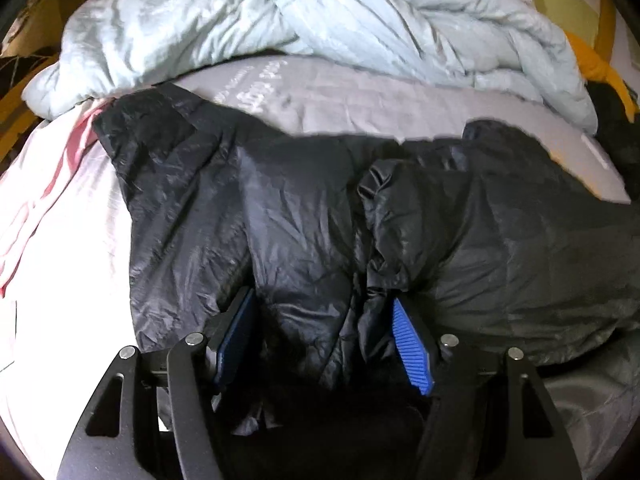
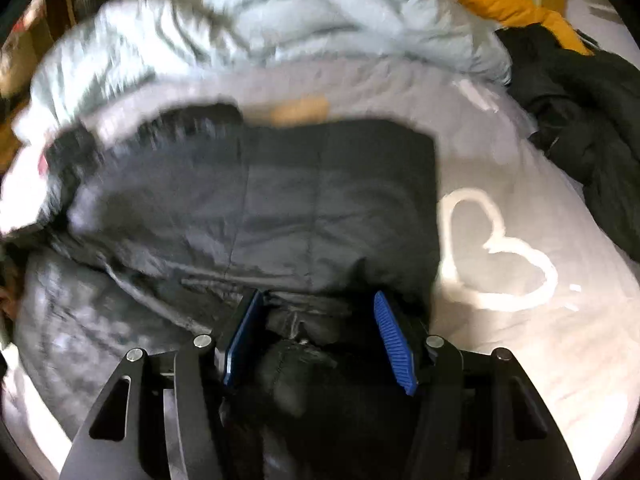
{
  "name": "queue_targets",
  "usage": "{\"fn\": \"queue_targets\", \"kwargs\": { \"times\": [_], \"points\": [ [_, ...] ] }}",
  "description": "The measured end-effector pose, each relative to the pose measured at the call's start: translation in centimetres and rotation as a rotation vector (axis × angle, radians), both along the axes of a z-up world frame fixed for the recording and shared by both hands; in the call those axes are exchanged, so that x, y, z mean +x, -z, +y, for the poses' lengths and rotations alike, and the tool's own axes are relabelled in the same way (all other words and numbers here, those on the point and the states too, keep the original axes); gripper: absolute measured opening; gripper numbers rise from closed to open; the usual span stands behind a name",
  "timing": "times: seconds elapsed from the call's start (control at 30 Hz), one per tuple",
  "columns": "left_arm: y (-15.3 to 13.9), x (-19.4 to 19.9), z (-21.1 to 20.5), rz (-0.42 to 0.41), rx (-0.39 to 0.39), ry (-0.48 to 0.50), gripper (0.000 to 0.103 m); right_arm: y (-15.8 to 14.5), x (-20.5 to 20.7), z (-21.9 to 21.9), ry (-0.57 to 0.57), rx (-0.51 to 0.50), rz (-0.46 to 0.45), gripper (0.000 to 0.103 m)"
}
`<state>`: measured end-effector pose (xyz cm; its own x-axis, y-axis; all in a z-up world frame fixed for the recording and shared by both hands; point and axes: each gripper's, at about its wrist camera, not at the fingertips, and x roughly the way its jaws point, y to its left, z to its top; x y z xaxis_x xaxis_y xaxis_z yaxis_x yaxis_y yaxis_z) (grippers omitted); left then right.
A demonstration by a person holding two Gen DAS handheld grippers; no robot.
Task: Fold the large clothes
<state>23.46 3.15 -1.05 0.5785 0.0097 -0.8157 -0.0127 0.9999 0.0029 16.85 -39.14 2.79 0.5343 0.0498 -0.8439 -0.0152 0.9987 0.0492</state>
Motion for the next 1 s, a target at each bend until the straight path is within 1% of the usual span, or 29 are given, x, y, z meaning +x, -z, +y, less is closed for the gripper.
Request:
{"fn": "queue_targets", "kwargs": {
  "times": [0.07, 0.13, 0.2, 0.23, 0.27, 0.3, 0.33, 0.4, 0.47, 0.57, 0.63, 0.67, 0.7, 0.73, 0.8, 0.87, 0.93, 1.0],
  "points": [
    [-1.3, -0.6, 0.4, -0.051, -0.011, 0.009, 0.063, -1.3, -0.7, -1.2, 0.027, 0.017, -0.058, 0.06],
    [-2.8, -1.5, 0.9, -0.113, -0.006, 0.033, 0.063, -1.5, -0.7, -2.3, 0.045, 0.026, -0.072, 0.059],
    [-4.4, -3.1, 2.1, -0.173, -0.012, 0.052, 0.063, -0.2, -0.1, -2.8, 0.072, 0.0, -0.025, 0.058],
    [-5.2, -4.0, 3.0, -0.195, -0.029, 0.052, 0.063, 0.8, 0.3, -3.1, 0.094, -0.027, 0.02, 0.056],
    [-5.9, -4.8, 4.3, -0.227, -0.054, 0.041, 0.063, 2.0, 0.7, -3.4, 0.114, -0.038, 0.072, 0.056],
    [-6.4, -5.6, 5.7, -0.257, -0.078, 0.021, 0.063, 2.7, 0.9, -3.7, 0.128, -0.017, 0.091, 0.055],
    [-6.9, -6.1, 7.3, -0.281, -0.105, -0.009, 0.063, 2.8, 0.8, -4.2, 0.147, 0.02, 0.089, 0.055],
    [-7.8, -6.3, 10.3, -0.3, -0.178, -0.051, 0.063, 2.0, 0.4, -4.6, 0.167, 0.051, 0.076, 0.055],
    [-8.3, -5.5, 13.1, -0.308, -0.247, -0.089, 0.063, 0.4, -0.6, -4.6, 0.18, 0.048, 0.022, 0.055],
    [-7.9, -3.4, 16.4, -0.293, -0.342, -0.108, 0.063, -1.9, -2.2, -4.0, 0.18, 0.044, -0.055, 0.057],
    [-6.8, -2.1, 17.5, -0.263, -0.386, -0.114, 0.063, -3.6, -3.2, -3.8, 0.16, 0.073, -0.114, 0.068],
    [-5.8, -1.4, 18.0, -0.238, -0.402, -0.115, 0.063, -4.2, -3.6, -3.6, 0.148, 0.083, -0.138, 0.078],
    [-4.9, -0.8, 18.2, -0.212, -0.402, -0.12, 0.063, -4.6, -3.9, -3.4, 0.141, 0.086, -0.16, 0.082],
    [-3.9, -0.3, 18.5, -0.18, -0.398, -0.128, 0.063, -5.3, -4.5, -2.9, 0.14, 0.076, -0.198, 0.082],
    [-2.1, 0.7, 18.8, -0.136, -0.392, -0.142, 0.063, -5.9, -4.8, -1.9, 0.162, 0.024, -0.248, 0.082],
    [0.0, 1.8, 18.6, -0.076, -0.388, -0.138, 0.063, -6.5, -5.2, -1.0, 0.151, -0.014, -0.3, 0.082],
    [1.7, 2.7, 18.4, -0.03, -0.389, -0.136, 0.062, -6.7, -5.3, -0.1, 0.121, -0.031, -0.313, 0.082],
    [2.6, 2.9, 18.1, -0.034, -0.392, -0.129, 0.062, -6.6, -5.2, 0.6, 0.098, -0.05, -0.312, 0.082]
  ]
}}
